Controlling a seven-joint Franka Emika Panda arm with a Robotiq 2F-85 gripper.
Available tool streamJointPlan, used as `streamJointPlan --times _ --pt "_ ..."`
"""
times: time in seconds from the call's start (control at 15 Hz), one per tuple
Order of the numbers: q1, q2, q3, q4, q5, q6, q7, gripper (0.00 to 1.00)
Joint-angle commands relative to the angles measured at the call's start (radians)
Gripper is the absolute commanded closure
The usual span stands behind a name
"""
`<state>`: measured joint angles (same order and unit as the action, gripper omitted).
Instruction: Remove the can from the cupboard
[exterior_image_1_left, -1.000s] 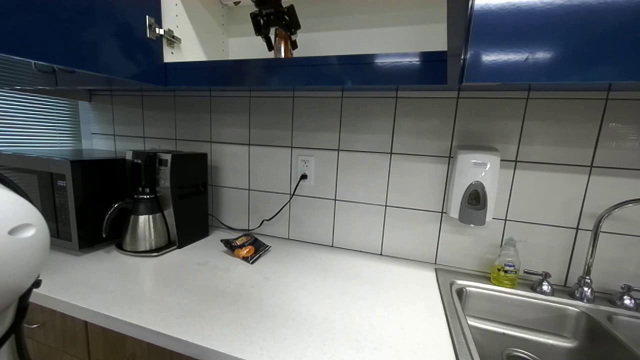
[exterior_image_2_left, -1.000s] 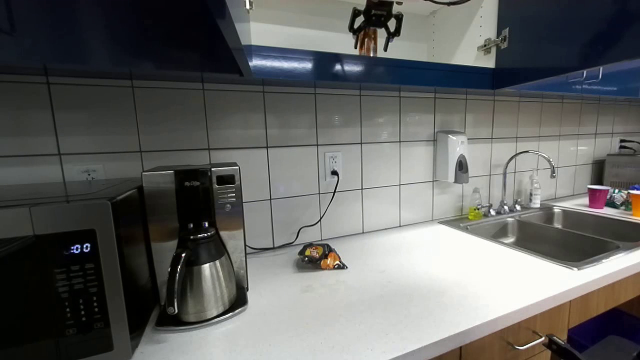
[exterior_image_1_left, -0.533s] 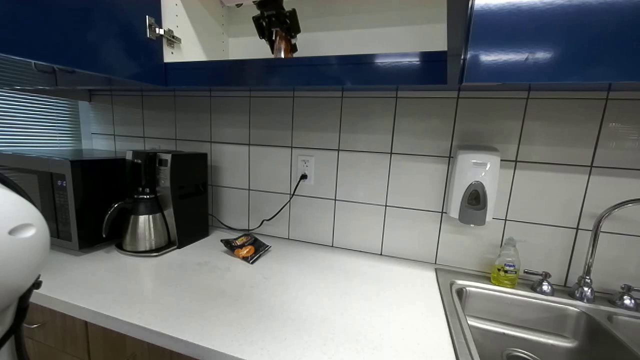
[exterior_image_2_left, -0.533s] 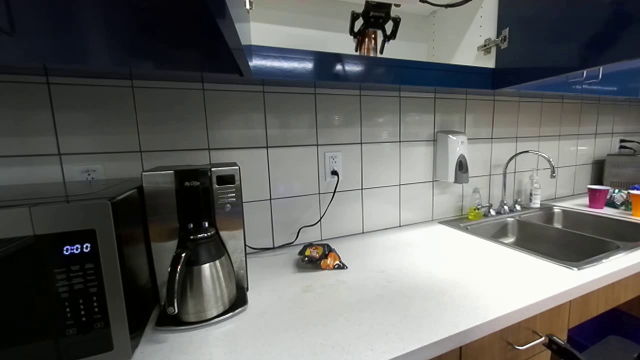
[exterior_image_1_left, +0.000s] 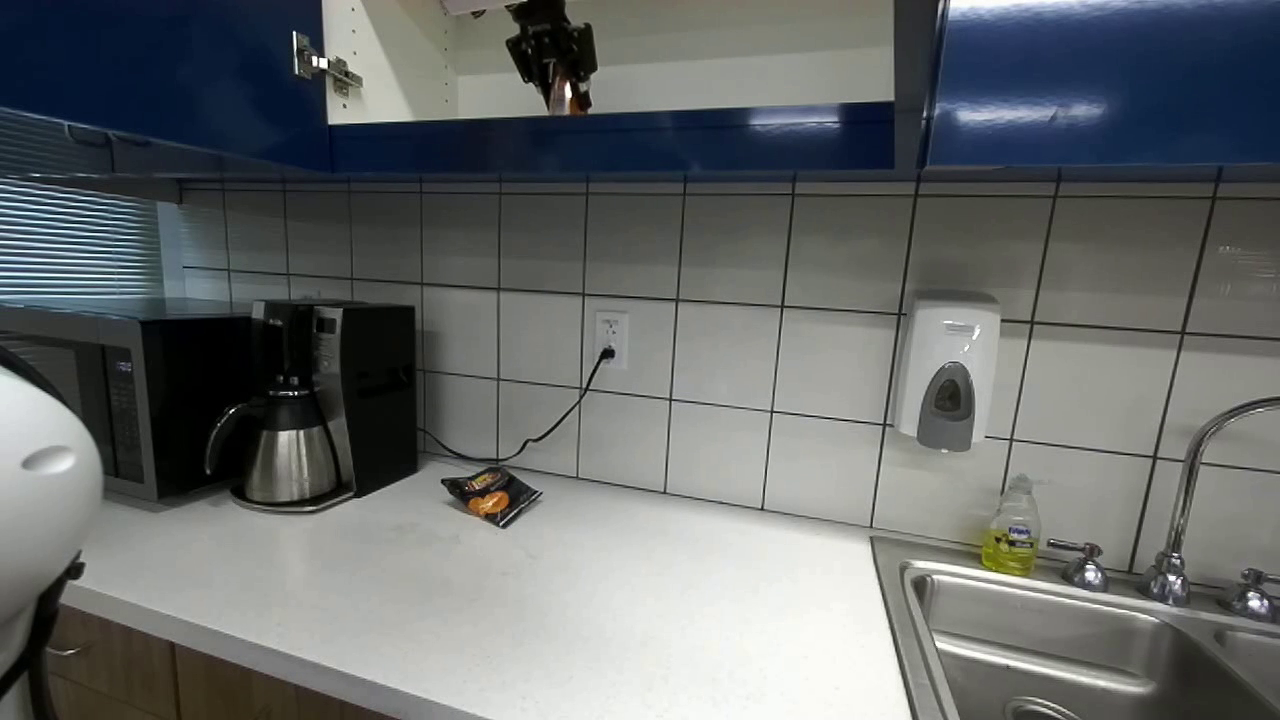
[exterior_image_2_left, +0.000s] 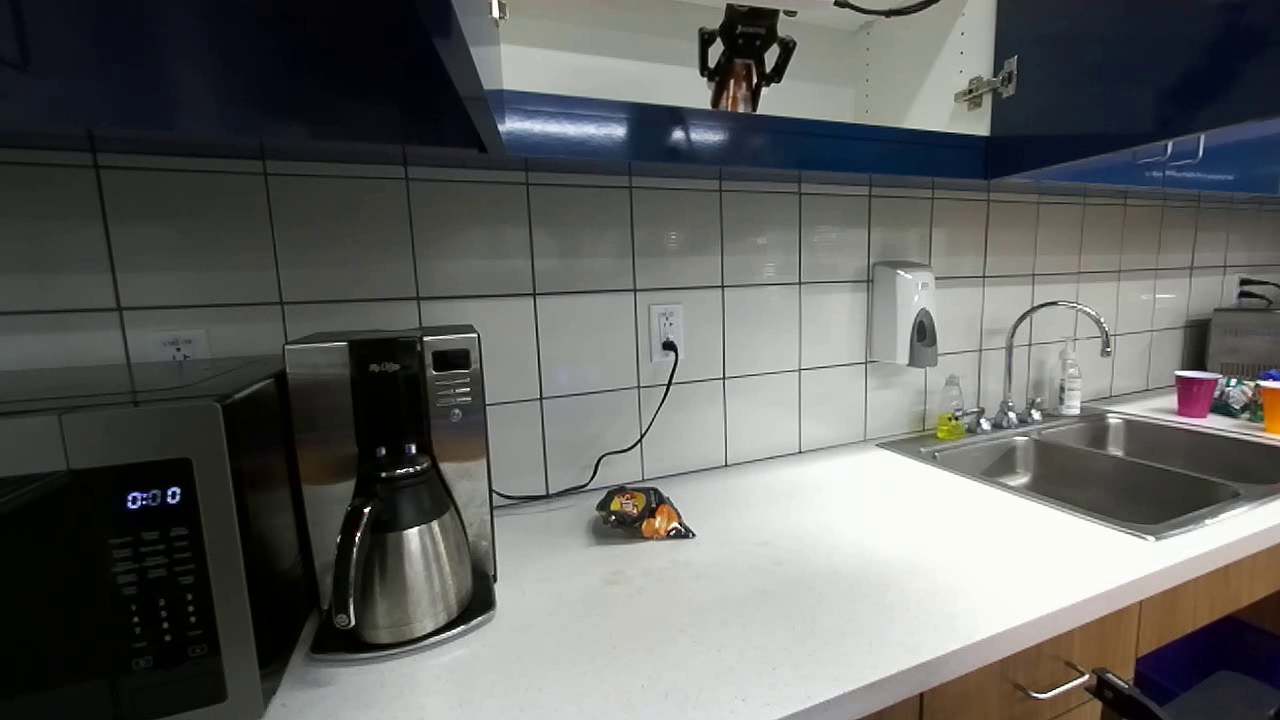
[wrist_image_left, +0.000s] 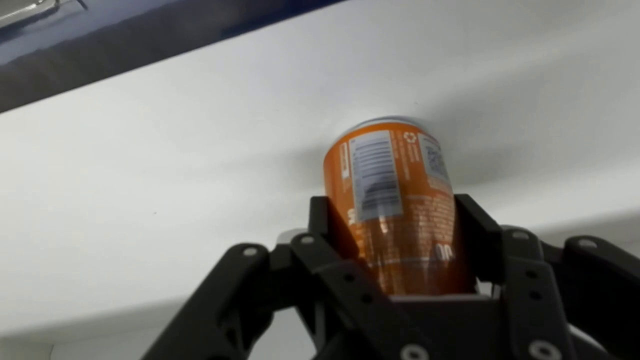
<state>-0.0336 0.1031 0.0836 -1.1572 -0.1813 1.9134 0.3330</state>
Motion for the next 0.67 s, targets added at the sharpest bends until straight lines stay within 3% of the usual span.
streamJointPlan --times 0.0,0.6 --pt "0.01 0.011 0.002 0.036 -0.027 -0.028 0.026 0.62" --pt "0.014 -0.002 0.001 0.053 -0.038 -0.037 0.029 0.62"
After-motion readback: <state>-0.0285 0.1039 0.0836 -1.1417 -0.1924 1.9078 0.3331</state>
